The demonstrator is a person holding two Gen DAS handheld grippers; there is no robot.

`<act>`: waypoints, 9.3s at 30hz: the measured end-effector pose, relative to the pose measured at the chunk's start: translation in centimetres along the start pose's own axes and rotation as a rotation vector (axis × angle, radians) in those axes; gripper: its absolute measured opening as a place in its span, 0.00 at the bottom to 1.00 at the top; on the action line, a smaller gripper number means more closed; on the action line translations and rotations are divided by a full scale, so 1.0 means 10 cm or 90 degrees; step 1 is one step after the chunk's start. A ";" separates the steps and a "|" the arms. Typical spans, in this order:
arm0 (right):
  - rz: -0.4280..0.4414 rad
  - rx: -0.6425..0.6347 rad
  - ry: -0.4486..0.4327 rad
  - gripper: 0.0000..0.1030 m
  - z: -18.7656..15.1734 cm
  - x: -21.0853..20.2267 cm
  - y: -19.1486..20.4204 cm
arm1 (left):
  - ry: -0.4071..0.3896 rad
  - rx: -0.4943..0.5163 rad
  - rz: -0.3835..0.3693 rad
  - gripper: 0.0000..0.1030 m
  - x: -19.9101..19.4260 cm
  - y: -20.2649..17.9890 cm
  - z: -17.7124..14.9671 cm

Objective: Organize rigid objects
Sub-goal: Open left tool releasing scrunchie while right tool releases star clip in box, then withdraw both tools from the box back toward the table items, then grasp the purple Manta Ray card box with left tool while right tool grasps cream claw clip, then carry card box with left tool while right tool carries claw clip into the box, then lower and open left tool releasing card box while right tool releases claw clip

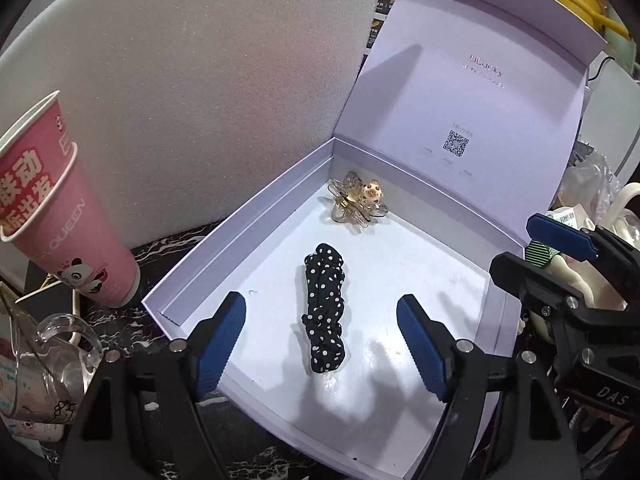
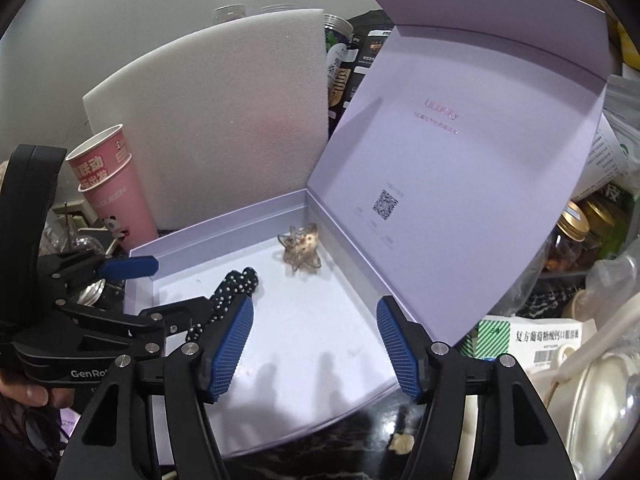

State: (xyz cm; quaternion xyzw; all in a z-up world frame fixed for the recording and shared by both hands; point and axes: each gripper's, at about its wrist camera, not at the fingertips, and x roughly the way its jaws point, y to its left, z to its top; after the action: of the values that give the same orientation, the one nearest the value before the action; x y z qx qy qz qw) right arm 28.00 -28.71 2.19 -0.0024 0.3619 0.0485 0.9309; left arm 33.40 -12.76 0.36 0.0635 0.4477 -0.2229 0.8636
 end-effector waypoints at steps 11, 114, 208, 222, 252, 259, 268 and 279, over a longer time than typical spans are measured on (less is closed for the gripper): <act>0.000 -0.003 -0.021 0.63 -0.04 -0.31 0.02 | -0.031 -0.007 0.010 0.75 -0.38 0.02 -0.07; 0.109 -0.022 0.052 0.70 -1.36 -0.76 0.86 | 0.124 -0.230 0.163 0.98 -0.70 0.66 -1.95; 0.159 -0.018 0.045 0.20 -0.88 -0.84 0.46 | -0.065 -0.051 0.016 0.92 -1.24 -0.25 -0.96; 0.119 -0.026 -0.007 0.20 -0.42 -0.65 0.26 | -0.081 -0.033 0.016 0.92 -0.93 -0.17 -0.45; 0.075 0.000 0.000 0.20 0.02 0.07 0.03 | -0.041 -0.024 0.027 0.92 -0.13 0.08 0.11; 0.071 0.004 0.003 0.20 0.07 0.18 0.04 | -0.036 -0.017 0.038 0.92 -0.02 0.08 0.15; 0.075 0.005 0.003 0.20 0.05 0.26 0.04 | -0.020 -0.013 0.051 0.92 0.10 0.13 0.19; 0.050 -0.003 0.031 0.20 0.00 0.45 0.05 | 0.025 -0.012 0.056 0.92 0.41 0.19 0.22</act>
State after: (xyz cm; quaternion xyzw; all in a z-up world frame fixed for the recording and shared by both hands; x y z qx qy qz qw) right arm 31.25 -27.79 -0.88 0.0087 0.3843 0.0857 0.9192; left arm 37.89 -13.12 -1.81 0.0794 0.4635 -0.1789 0.8642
